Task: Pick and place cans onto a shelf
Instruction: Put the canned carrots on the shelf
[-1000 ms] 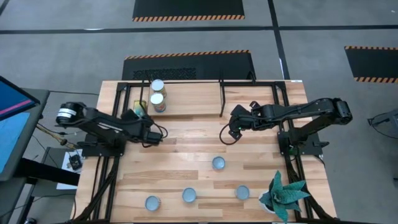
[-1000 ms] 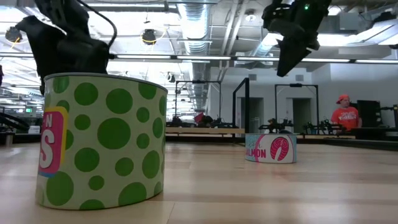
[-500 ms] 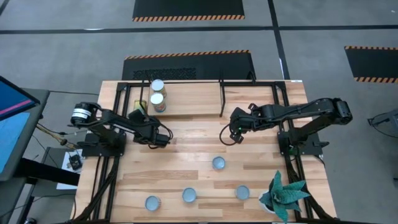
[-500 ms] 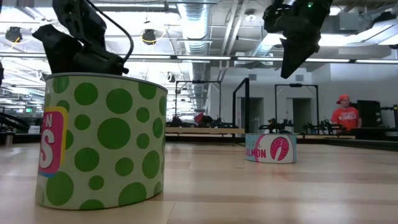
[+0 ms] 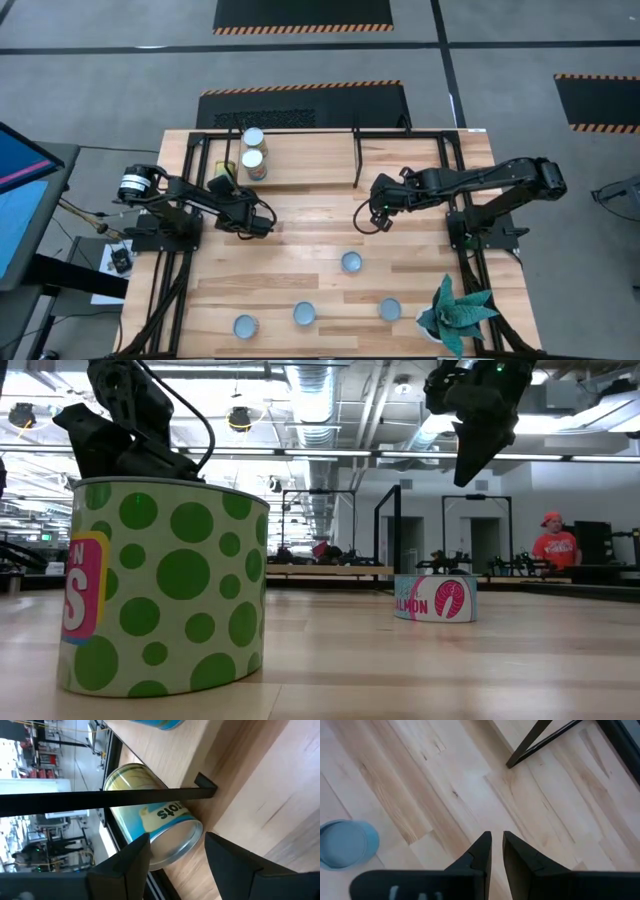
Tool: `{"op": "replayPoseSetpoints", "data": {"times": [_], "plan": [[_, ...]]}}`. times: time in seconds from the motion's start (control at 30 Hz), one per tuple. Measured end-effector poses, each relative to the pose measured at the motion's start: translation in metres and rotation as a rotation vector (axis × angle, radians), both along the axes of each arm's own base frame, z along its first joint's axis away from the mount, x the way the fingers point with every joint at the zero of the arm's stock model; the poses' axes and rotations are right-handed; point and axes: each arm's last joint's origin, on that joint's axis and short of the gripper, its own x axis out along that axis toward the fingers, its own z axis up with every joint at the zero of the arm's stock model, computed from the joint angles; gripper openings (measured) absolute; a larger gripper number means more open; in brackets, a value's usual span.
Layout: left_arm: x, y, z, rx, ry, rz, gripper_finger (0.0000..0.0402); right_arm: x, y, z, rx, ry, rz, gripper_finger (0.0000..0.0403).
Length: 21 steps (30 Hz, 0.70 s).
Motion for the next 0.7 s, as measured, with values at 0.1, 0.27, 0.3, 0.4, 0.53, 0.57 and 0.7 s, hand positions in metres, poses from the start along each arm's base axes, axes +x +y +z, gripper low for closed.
{"op": "replayPoseSetpoints", "data": {"times": [0.1, 0.27, 0.3, 0.4, 0.53, 0.57, 0.7], "plan": [[0.0, 0.002, 0.0, 0.001, -0.007, 0.016, 0.0183, 0.0, 0.0, 0.0, 0.016, 0.0, 0.006, 0.007], [-0.002, 0.011, -0.002, -0.08, 0.0, 0.104, 0.0183, 0.0, 0.0, 0.0, 0.02, 0.0, 0.005, 0.007], [-0.002, 0.012, -0.002, -0.091, 0.007, 0.113, 0.0183, 0.0, 0.0, 0.0, 0.02, 0.0, 0.006, 0.007], [-0.003, 0.017, -0.001, -0.083, 0.017, 0.125, 0.0183, 0.0, 0.0, 0.0, 0.019, 0.0, 0.006, 0.007], [-0.004, 0.021, -0.001, -0.052, 0.021, 0.125, 0.0183, 0.0, 0.0, 0.0, 0.021, -0.001, 0.002, 0.007], [-0.004, 0.022, -0.001, -0.049, 0.026, 0.121, 0.0183, 0.0, 0.0, 0.0, 0.022, -0.002, 0.0, 0.007], [-0.004, 0.022, -0.001, -0.057, 0.04, 0.113, 0.0183, 0.0, 0.0, 0.0, 0.022, -0.001, 0.001, 0.007]]}}
